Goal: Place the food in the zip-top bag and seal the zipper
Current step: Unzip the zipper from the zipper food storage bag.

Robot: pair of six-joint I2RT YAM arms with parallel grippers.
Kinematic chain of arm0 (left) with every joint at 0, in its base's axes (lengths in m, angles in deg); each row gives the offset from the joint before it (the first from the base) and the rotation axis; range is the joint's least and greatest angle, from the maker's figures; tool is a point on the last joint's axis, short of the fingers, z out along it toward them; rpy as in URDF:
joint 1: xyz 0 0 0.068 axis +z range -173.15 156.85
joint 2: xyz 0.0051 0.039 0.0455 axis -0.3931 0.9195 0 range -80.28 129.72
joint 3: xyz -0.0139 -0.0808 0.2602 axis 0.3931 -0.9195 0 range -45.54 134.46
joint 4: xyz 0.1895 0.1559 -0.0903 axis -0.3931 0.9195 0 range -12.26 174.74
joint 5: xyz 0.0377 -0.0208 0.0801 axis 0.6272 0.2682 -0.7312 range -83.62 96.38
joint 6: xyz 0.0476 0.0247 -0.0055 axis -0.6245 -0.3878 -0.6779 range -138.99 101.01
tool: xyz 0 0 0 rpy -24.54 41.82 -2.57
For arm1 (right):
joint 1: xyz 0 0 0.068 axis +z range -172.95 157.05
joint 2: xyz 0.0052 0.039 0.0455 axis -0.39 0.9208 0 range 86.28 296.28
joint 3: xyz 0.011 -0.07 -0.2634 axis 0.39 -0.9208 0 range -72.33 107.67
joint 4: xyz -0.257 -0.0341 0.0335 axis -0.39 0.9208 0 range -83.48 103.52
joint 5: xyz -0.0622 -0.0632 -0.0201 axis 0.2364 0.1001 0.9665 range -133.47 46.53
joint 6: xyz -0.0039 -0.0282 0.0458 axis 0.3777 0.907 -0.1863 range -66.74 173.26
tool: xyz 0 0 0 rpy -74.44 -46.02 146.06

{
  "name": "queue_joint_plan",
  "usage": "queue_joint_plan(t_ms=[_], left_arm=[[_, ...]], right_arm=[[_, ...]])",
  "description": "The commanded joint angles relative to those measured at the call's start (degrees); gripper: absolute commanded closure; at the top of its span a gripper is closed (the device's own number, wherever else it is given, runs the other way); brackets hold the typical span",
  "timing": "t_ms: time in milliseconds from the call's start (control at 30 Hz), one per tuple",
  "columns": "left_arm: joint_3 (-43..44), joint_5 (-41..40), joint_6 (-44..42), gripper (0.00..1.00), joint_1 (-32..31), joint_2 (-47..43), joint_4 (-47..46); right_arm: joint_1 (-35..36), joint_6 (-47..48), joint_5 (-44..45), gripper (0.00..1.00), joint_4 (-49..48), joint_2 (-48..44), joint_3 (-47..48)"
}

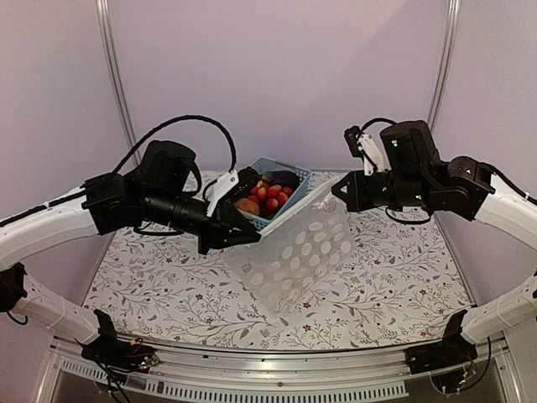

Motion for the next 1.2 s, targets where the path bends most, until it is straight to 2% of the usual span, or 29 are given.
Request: queue_joint_plan(t_ms=[0, 1167], left_arm=[[0.3, 0.5, -1.3, 1.00, 0.6, -1.3, 3.8], [1.2, -2.3, -3.3, 1.00, 1.1, 0.3, 7.3]], right_arm=[[-1.8, 0.6, 5.4, 1.00, 1.5, -1.7, -0.7], [-2.1, 1.6, 7.7, 1.00, 3.9, -4.8, -1.3]])
